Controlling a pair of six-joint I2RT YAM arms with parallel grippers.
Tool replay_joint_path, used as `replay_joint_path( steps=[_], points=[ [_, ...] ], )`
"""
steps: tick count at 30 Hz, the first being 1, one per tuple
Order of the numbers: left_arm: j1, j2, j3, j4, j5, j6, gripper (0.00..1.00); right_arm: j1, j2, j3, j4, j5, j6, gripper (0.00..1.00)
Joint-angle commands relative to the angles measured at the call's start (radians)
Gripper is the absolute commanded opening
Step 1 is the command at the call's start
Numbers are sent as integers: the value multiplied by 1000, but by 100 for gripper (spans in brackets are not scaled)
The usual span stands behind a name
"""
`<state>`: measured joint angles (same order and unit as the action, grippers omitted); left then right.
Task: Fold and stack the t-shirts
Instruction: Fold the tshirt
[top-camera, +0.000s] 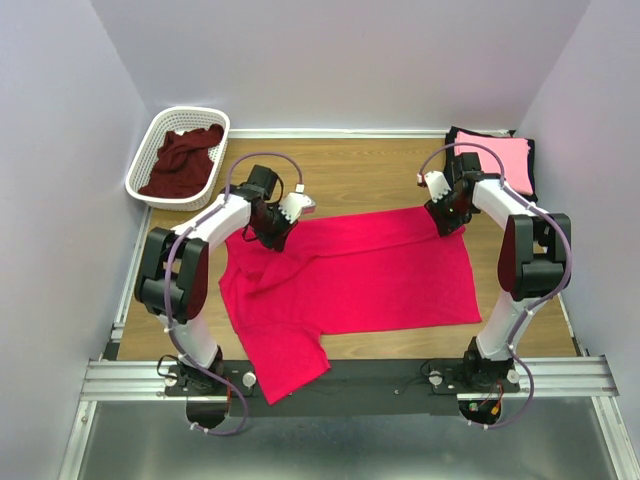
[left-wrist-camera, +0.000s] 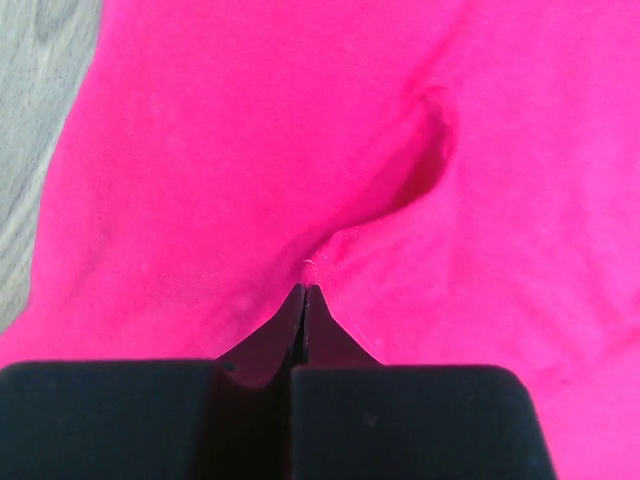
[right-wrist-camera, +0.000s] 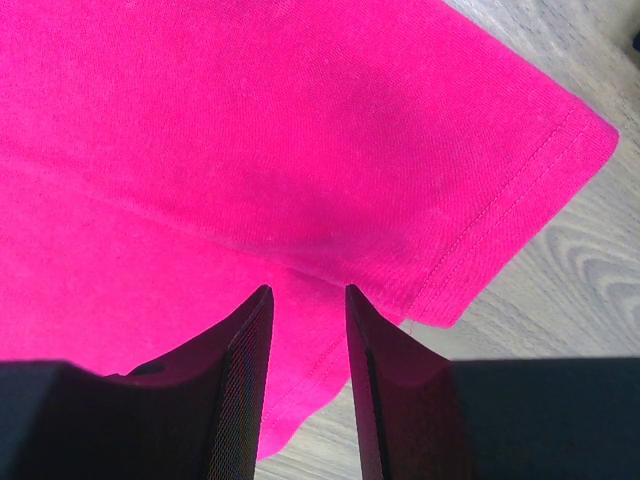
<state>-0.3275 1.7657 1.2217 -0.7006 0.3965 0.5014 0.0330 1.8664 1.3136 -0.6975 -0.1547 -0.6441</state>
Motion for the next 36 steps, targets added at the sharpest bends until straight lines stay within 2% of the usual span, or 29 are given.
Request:
replay_joint_path(
  steps=[1,11,14,17,20,21,26,31,36],
  points=[
    [-19,-64,25,-79,102,37,0,4,10,3,-13,-20,-2,42],
    [-249,-118,-37,-131,208,42,0,4,17,9,-13,-17,-5,41],
    [-280,-118,-37,-122,225,11,0,2,17,9,-13,-17,-3,41],
    [-294,-123,-34,-114,249,2,26,4,17,9,-13,-19,-2,41],
    [-292,-155,-30,-123,255,14,45,4,14,7,-14,-22,0,41],
    [-291,-166,-28,-131,254,22,46,4,14,7,-14,-22,0,41],
    [-205,-206,-13,-154,226,40,48,4,16,12,-31,-32,1,41],
    [20,-180,-24,-76,54,3,46,24,30,21,-57,-20,17,41],
    [131,-54,-33,-20,-51,-1,36,54,91,45,-56,50,47,39]
  ],
)
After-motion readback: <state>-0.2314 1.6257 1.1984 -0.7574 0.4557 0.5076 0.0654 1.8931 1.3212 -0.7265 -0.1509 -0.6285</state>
